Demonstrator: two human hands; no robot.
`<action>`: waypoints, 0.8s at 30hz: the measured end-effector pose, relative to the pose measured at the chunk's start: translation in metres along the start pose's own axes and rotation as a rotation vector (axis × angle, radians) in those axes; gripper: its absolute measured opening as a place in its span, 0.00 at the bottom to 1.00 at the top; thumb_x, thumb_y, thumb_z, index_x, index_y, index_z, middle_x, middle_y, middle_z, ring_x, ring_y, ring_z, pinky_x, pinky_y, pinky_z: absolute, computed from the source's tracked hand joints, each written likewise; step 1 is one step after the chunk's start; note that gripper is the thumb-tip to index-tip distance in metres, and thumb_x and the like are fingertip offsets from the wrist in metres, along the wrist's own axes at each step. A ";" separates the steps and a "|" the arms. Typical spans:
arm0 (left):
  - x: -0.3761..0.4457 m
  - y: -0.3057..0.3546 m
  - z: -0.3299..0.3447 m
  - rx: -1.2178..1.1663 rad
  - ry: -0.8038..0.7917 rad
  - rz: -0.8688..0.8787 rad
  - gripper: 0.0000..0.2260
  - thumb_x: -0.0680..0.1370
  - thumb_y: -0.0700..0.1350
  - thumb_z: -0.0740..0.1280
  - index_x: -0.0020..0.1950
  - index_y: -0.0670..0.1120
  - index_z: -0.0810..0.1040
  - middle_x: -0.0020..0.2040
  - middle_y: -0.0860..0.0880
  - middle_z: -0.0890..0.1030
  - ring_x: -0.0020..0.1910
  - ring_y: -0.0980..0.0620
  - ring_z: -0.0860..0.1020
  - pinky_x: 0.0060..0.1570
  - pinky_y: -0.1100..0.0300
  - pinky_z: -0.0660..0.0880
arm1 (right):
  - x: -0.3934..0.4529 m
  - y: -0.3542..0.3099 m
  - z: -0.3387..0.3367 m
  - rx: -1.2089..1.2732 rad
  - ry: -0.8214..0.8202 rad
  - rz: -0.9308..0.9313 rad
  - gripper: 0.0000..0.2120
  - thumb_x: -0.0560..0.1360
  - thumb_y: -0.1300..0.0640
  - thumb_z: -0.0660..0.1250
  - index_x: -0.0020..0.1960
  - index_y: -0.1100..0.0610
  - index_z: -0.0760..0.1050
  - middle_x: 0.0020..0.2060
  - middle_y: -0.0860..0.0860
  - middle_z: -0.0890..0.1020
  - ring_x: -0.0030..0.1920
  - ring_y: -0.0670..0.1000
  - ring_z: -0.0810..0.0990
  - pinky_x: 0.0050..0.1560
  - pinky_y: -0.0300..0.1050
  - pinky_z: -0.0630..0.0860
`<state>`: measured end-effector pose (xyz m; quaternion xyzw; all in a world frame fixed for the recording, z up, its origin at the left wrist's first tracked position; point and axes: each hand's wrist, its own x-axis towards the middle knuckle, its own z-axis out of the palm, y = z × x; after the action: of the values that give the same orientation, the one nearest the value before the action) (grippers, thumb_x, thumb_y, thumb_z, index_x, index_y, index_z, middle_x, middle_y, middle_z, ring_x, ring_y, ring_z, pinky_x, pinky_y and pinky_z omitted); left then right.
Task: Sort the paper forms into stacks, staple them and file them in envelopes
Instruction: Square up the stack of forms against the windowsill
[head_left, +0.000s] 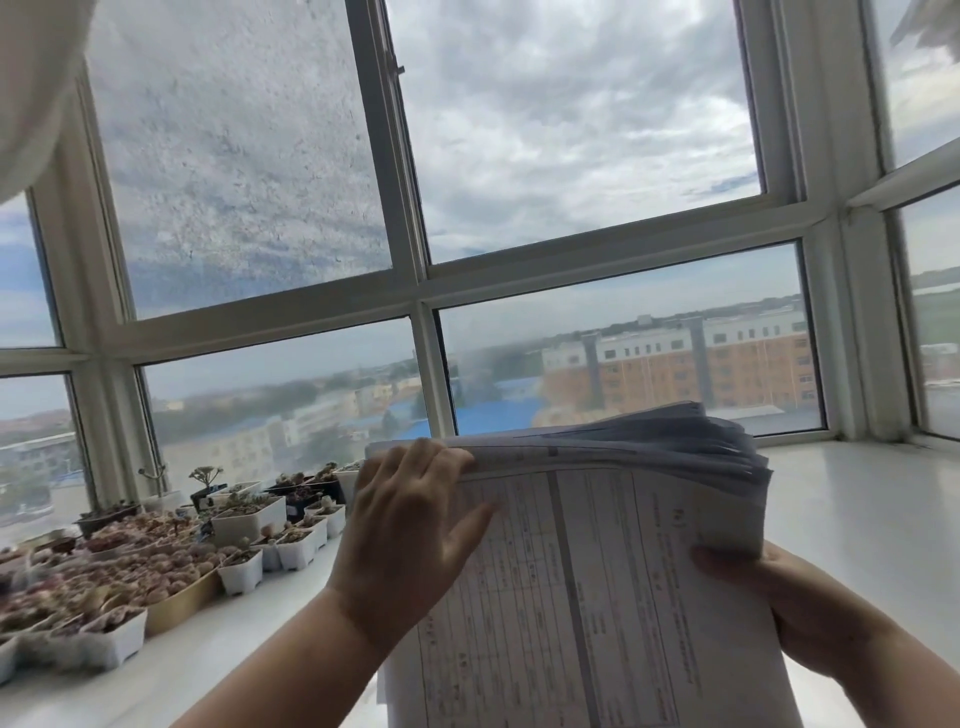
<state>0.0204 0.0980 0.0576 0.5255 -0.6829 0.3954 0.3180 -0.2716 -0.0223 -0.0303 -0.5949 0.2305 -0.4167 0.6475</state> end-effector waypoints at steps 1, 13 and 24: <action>0.001 -0.002 -0.003 0.000 -0.024 -0.027 0.18 0.75 0.61 0.60 0.53 0.49 0.79 0.47 0.54 0.77 0.47 0.53 0.75 0.49 0.60 0.65 | 0.000 0.000 0.000 -0.002 -0.002 0.000 0.51 0.41 0.49 0.86 0.60 0.66 0.77 0.53 0.67 0.82 0.53 0.67 0.82 0.50 0.58 0.82; 0.008 -0.012 -0.022 0.008 -0.190 0.050 0.20 0.74 0.66 0.57 0.47 0.52 0.79 0.39 0.60 0.72 0.39 0.56 0.73 0.44 0.56 0.69 | -0.006 -0.005 0.006 0.030 -0.019 0.014 0.51 0.41 0.50 0.87 0.61 0.66 0.76 0.54 0.68 0.81 0.52 0.66 0.82 0.44 0.54 0.83; 0.000 -0.020 -0.044 -0.316 -0.279 -0.257 0.32 0.71 0.47 0.76 0.68 0.60 0.62 0.45 0.56 0.79 0.35 0.59 0.78 0.37 0.67 0.74 | -0.008 -0.005 0.006 0.022 -0.014 0.043 0.51 0.40 0.49 0.87 0.60 0.66 0.78 0.54 0.68 0.81 0.53 0.67 0.82 0.45 0.55 0.83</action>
<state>0.0405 0.1339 0.0835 0.6013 -0.7012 0.1635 0.3464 -0.2725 -0.0122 -0.0256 -0.5856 0.2343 -0.4010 0.6643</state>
